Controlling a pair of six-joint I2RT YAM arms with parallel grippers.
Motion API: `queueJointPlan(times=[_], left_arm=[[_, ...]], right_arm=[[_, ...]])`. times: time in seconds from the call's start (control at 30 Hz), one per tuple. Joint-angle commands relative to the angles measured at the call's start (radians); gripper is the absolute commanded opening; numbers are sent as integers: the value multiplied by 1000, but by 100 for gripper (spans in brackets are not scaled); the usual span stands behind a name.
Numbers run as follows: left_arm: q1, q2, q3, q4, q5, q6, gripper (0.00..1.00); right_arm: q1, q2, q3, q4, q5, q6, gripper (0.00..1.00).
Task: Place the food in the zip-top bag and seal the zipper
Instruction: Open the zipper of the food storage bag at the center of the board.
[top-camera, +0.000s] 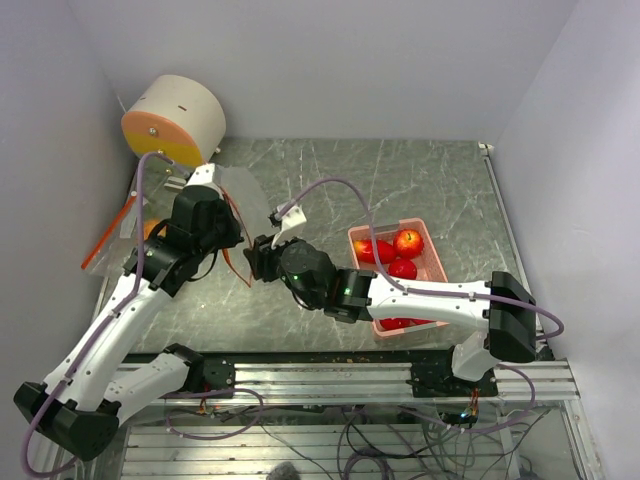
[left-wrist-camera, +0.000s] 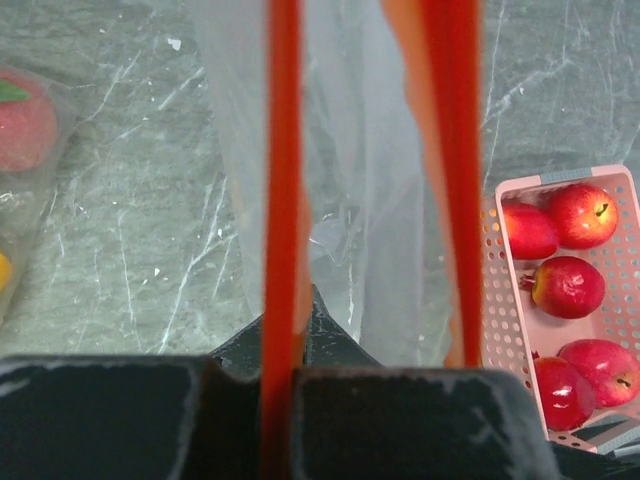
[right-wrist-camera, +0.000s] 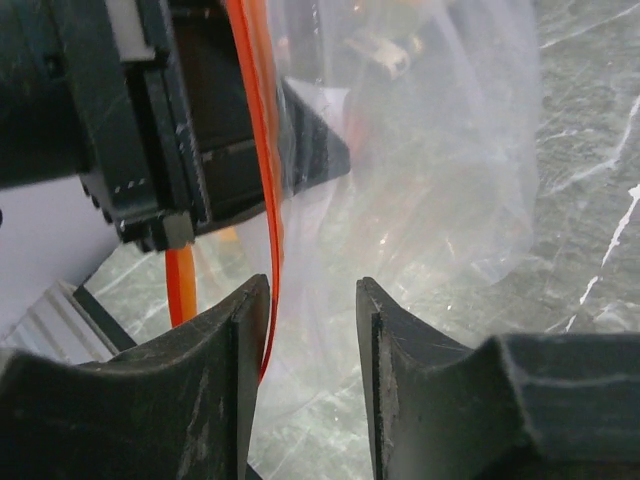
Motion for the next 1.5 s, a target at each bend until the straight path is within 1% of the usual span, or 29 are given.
queueJointPlan(times=[0.0, 0.13, 0.17, 0.2, 0.23, 0.27, 0.33, 0.4, 0.47, 0.5, 0.6, 0.67, 0.73, 0.83, 0.93, 0.97, 1.1, 1.23, 1.37, 1.47], left_arm=[[3, -23, -20, 6, 50, 13, 7], [3, -41, -22, -12, 81, 30, 7], [3, -50, -21, -21, 82, 42, 7], [3, -63, -21, -27, 89, 54, 8], [3, -78, -22, -24, 102, 65, 10], [3, -96, -25, -17, 113, 71, 13], [4, -138, -37, 11, 138, 87, 15], [4, -182, -48, 26, 137, 98, 18], [3, -217, -51, 25, 118, 100, 24], [3, -229, -52, 25, 110, 101, 26], [3, -235, -58, 22, 82, 99, 27], [3, -221, -64, 33, 101, 96, 31], [4, -209, -74, 64, 156, 90, 36], [3, -205, -90, 149, 243, 77, 54], [3, -216, -112, 209, 285, 64, 69], [3, -223, -121, 219, 292, 62, 71], [4, -256, -165, 226, 296, 40, 69], [3, -292, -210, 267, 277, -3, 66], [3, -311, -193, 285, 273, -33, 62], [3, -322, -170, 292, 269, -38, 63]], right_arm=[[5, -8, -5, 79, 123, -14, 34], [3, -29, -33, 63, 259, -13, 1], [-1, -45, -51, 67, 297, -14, 0], [-5, -63, -70, 72, 325, -12, 0], [-11, -82, -91, 80, 345, -11, 0], [-19, -102, -109, 85, 356, -7, 0], [-35, -134, -136, 70, 373, 5, 0], [-50, -165, -156, 37, 393, 26, 0], [-65, -200, -184, 8, 402, 57, 0], [-73, -219, -200, 2, 395, 72, 0], [-81, -259, -255, 5, 354, 105, 0], [-82, -270, -280, 36, 283, 116, 0], [-83, -285, -328, 134, 153, 104, 0], [-81, -284, -331, 202, 26, 132, 0], [-81, -285, -335, 237, -22, 157, 0], [-81, -289, -338, 254, -21, 159, 0], [-82, -305, -337, 266, -8, 151, 0], [-81, -290, -328, 262, -30, 140, 0], [-82, -273, -333, 257, -43, 148, 0], [-81, -262, -321, 232, -45, 132, 0]])
